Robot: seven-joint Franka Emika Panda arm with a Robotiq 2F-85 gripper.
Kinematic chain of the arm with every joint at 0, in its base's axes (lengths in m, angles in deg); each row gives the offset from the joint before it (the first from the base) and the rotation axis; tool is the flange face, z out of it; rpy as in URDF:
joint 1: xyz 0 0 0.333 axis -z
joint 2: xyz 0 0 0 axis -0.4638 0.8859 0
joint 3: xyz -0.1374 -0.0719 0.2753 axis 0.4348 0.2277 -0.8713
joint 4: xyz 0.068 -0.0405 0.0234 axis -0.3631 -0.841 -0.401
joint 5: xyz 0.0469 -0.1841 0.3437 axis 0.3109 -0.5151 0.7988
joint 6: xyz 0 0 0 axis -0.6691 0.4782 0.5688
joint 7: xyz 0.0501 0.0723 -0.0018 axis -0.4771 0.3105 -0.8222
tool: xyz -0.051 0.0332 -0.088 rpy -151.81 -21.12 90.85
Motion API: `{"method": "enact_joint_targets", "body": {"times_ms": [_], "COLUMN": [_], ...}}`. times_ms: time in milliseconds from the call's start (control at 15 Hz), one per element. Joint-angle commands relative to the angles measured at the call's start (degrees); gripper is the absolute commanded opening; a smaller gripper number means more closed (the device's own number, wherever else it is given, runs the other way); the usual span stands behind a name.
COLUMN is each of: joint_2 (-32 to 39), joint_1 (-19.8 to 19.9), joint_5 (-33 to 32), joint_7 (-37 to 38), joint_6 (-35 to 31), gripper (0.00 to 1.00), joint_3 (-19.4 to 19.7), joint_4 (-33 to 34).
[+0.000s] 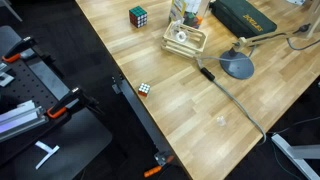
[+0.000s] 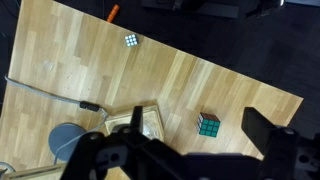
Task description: Pick up the small Rubik's cube from the table and move it to the left.
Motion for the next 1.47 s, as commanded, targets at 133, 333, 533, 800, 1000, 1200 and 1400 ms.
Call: {"method": "enact_joint_targets", "body": {"times_ms": [133, 333, 533, 800, 1000, 1200, 1400], "joint_2": [0.1, 0.1, 0.1, 0.4, 0.8, 0.9, 0.6], "joint_1": [0.5, 0.5, 0.5, 0.4, 1.2, 2.4, 4.5], "joint_5": [0.2, 0.2, 0.2, 0.2, 0.5, 3.3, 6.3], "joint_7": [-0.1, -0.1, -0.1, -0.4, 2.7, 5.8, 9.6], "joint_6": [0.1, 0.1, 0.1, 0.3, 0.4, 0.9, 1.0], "gripper": [1.00, 1.00, 1.00, 1.00, 1.00, 1.00, 1.00], "joint_3": [-0.5, -0.5, -0.5, -0.5, -0.3, 1.1, 2.9], "joint_4": [0.1, 0.1, 0.1, 0.3, 0.1, -0.5, -2.0]}}
